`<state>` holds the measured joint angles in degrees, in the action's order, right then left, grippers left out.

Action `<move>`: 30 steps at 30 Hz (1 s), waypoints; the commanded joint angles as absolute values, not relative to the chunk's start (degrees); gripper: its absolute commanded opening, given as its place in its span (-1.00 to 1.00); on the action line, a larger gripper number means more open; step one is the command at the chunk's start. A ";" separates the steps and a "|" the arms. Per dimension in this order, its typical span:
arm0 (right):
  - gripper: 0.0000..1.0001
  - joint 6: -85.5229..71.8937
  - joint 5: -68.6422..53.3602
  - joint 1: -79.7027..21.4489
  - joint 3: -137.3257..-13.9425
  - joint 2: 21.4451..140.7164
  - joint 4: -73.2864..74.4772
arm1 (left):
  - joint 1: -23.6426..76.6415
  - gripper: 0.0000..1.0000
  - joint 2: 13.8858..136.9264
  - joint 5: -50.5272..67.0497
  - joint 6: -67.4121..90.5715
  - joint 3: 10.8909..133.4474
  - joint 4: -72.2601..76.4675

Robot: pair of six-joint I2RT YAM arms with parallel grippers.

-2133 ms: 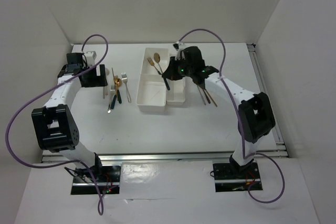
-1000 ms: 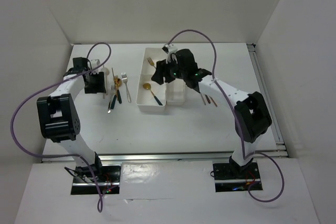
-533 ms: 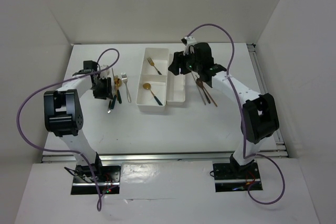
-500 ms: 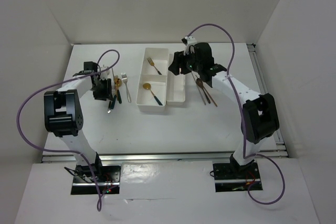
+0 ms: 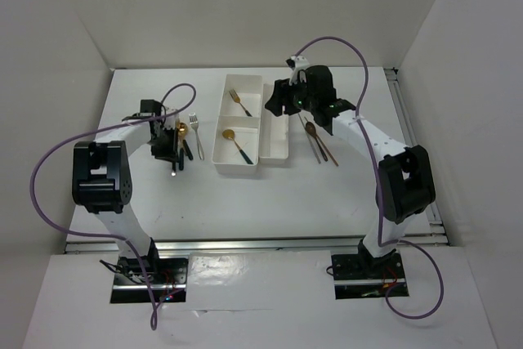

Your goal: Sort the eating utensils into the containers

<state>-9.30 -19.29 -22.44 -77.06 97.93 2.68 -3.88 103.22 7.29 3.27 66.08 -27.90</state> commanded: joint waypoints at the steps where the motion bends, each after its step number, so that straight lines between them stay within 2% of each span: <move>1: 0.28 -9.05 -19.95 -21.71 -77.34 95.36 2.72 | -3.52 -0.26 104.85 6.50 3.69 66.18 -28.04; 5: 0.28 -9.05 -19.95 -21.19 -77.34 95.36 2.72 | -3.52 -0.54 106.69 5.98 3.69 66.70 -28.04; 6: 0.28 -9.05 -19.95 -21.18 -77.87 95.88 2.72 | -3.52 -0.74 106.70 5.37 3.69 66.71 -28.04; 8: 0.28 -9.05 -20.48 -21.18 -77.87 95.89 2.72 | -3.52 -1.00 107.23 4.75 4.22 67.24 -28.56; 16: 0.25 -9.05 -21.01 -21.18 -77.17 95.89 2.72 | -3.52 -1.00 95.90 6.85 4.22 70.39 -30.66; 21: 0.25 -8.53 -20.48 -21.18 -75.59 94.75 2.72 | -3.52 -1.00 89.57 8.34 4.22 81.00 -31.90; 25: 0.28 -7.38 -19.25 -20.65 -74.97 94.22 2.72 | -2.29 -1.00 91.48 13.88 4.83 90.33 -32.51; 30: 0.33 -5.54 -17.75 -18.11 -74.97 93.69 4.39 | 2.02 -1.00 103.08 21.86 4.22 104.56 -33.05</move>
